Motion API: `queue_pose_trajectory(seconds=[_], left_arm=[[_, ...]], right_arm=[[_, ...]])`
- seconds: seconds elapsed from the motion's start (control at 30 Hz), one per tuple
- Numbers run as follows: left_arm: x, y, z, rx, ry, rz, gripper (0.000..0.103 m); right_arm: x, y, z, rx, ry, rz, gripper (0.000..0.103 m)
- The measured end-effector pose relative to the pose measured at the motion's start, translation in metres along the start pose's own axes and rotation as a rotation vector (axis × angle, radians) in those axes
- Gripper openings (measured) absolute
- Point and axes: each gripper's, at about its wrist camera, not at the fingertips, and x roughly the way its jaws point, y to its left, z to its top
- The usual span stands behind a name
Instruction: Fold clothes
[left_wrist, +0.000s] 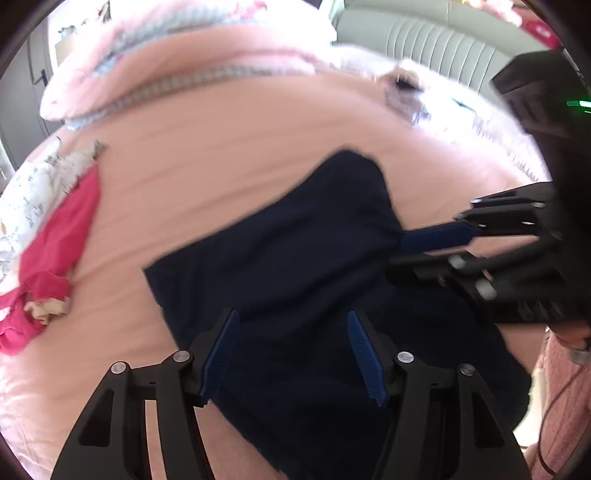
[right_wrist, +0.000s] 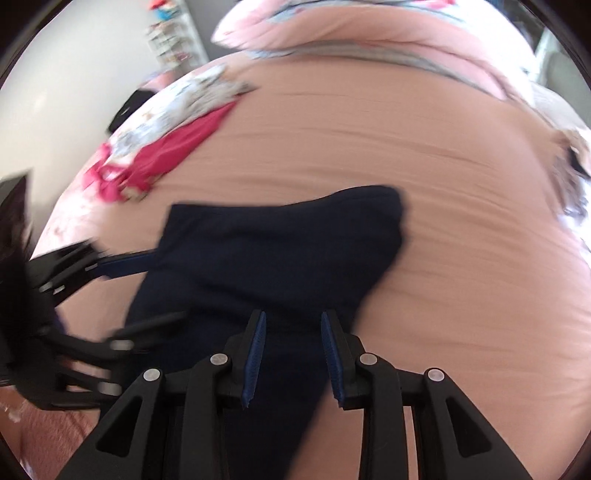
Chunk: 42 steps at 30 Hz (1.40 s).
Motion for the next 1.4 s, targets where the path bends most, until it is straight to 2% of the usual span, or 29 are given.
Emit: queue_pose_trajectory(seconds=[0.03, 0.1, 0.17, 0.27, 0.33, 0.4, 0.47, 0.5, 0.57, 0.63, 0.77, 0.83, 0.93, 1.0, 1.07, 1.13, 1.2, 1.27, 1.3, 1.33, 1.4], left_arm=[[0.005, 0.001, -0.001, 0.008, 0.031, 0.012, 0.059], [-0.002, 0.006, -0.007, 0.017, 0.025, 0.011, 0.059], [-0.012, 0.014, -0.013, 0.017, 0.043, 0.039, 0.059], [-0.033, 0.026, -0.026, -0.002, 0.021, 0.072, 0.059], [-0.046, 0.031, -0.031, -0.054, -0.003, 0.044, 0.059], [-0.052, 0.025, -0.029, -0.086, -0.021, -0.009, 0.059], [-0.055, 0.010, -0.030, -0.097, -0.036, -0.069, 0.059], [-0.052, 0.002, -0.030, -0.087, -0.029, -0.084, 0.059], [-0.041, -0.013, -0.030, -0.020, 0.003, -0.062, 0.059], [-0.031, -0.027, -0.031, 0.047, 0.037, -0.041, 0.059], [-0.044, -0.017, -0.040, 0.106, 0.102, -0.037, 0.059], [-0.055, -0.008, -0.040, 0.092, 0.113, -0.018, 0.059], [-0.075, -0.007, -0.034, 0.026, 0.071, -0.059, 0.059], [-0.080, -0.020, -0.032, 0.035, 0.053, -0.085, 0.059], [-0.077, -0.037, -0.035, 0.075, 0.072, -0.094, 0.059], [-0.073, -0.052, -0.045, 0.120, 0.111, -0.086, 0.059], [-0.065, -0.052, -0.049, 0.187, 0.159, -0.045, 0.060], [-0.067, -0.050, -0.061, 0.234, 0.175, 0.003, 0.060], [-0.069, -0.046, -0.066, 0.241, 0.178, 0.018, 0.060], [-0.074, -0.039, -0.065, 0.207, 0.176, 0.009, 0.060], [-0.085, -0.030, -0.062, 0.149, 0.155, 0.009, 0.060]], right_arm=[[0.005, 0.000, -0.004, -0.007, 0.021, 0.001, 0.030], [0.009, -0.002, -0.016, -0.012, 0.059, -0.001, 0.030], [0.000, -0.008, -0.030, -0.019, 0.055, -0.009, 0.030], [-0.019, -0.016, -0.059, -0.049, 0.060, -0.090, 0.033], [-0.035, -0.020, -0.070, -0.032, 0.030, -0.121, 0.034], [-0.046, -0.018, -0.075, -0.008, 0.002, -0.092, 0.034], [-0.046, -0.010, -0.079, -0.021, 0.015, -0.060, 0.034], [-0.044, -0.005, -0.080, -0.034, 0.030, -0.045, 0.034], [-0.040, 0.004, -0.084, -0.058, 0.058, -0.014, 0.034], [-0.037, 0.008, -0.094, -0.082, 0.080, -0.023, 0.034], [-0.050, 0.000, -0.111, -0.096, 0.100, -0.055, 0.034], [-0.057, -0.010, -0.117, -0.060, 0.102, -0.046, 0.034], [-0.071, -0.023, -0.122, 0.026, 0.080, -0.024, 0.034], [-0.072, -0.017, -0.121, 0.052, 0.056, 0.001, 0.034], [-0.069, -0.010, -0.123, 0.050, 0.060, 0.009, 0.034], [-0.065, -0.004, -0.125, 0.042, 0.073, 0.011, 0.034], [-0.061, 0.001, -0.128, 0.034, 0.086, 0.012, 0.034], [-0.057, 0.006, -0.131, 0.026, 0.099, 0.014, 0.034], [-0.055, 0.009, -0.132, 0.022, 0.105, 0.015, 0.036], [-0.053, 0.012, -0.134, 0.017, 0.112, 0.015, 0.043], [-0.057, 0.008, -0.139, 0.050, 0.114, 0.020, 0.045]])
